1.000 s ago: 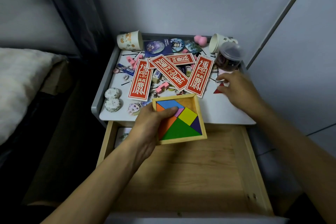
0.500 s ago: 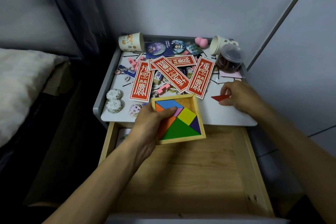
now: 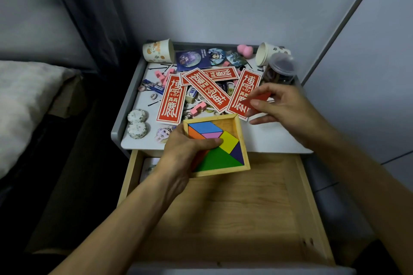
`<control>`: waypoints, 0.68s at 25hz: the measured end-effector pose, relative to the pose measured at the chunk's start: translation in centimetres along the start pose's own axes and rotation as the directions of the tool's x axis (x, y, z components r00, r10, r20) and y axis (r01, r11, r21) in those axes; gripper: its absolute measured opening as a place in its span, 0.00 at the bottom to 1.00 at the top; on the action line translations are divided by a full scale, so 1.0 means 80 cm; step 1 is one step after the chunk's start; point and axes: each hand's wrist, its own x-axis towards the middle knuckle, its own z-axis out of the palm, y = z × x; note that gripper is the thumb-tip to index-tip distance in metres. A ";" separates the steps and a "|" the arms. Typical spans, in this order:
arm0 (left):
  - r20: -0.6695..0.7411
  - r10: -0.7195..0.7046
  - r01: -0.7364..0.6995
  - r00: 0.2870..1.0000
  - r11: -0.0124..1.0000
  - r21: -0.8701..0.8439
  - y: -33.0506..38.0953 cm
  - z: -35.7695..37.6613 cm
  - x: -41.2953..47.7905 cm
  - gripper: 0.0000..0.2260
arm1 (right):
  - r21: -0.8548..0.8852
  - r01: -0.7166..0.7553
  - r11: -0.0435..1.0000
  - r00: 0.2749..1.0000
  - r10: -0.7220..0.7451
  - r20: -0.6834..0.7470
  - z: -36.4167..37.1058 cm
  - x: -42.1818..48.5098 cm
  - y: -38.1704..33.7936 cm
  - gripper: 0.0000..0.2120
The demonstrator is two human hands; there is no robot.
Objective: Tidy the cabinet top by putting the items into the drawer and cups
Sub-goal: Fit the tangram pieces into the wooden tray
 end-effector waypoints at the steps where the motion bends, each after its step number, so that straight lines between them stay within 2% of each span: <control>1: 0.004 0.003 -0.003 1.000 1.000 0.006 -0.001 0.001 0.000 0.23 | -0.001 0.016 1.000 0.999 -0.016 0.036 0.004 -0.002 -0.001 0.10; 4: 0.021 0.006 -0.006 1.000 0.999 0.034 -0.001 0.003 0.000 0.23 | -0.097 0.071 0.993 0.995 -0.064 0.080 0.009 0.001 0.001 0.15; 6: 0.024 0.019 -0.020 1.000 0.998 0.059 -0.003 0.003 0.001 0.24 | -0.218 0.128 0.968 0.990 -0.110 0.090 0.014 0.002 0.007 0.14; 9: 0.035 0.026 -0.029 0.999 0.996 0.082 -0.004 0.003 0.002 0.26 | -0.421 0.227 0.878 0.973 -0.192 0.125 0.024 -0.001 0.019 0.13; 12: 0.070 -0.003 -0.001 0.998 0.998 0.057 -0.004 0.004 0.000 0.24 | -0.544 0.326 0.773 0.945 -0.273 0.179 0.029 0.000 0.021 0.15; 17: 0.071 -0.003 -0.001 0.997 0.999 0.054 -0.006 0.004 0.000 0.25 | -0.592 0.281 0.755 0.959 -0.199 0.202 0.033 0.000 0.024 0.17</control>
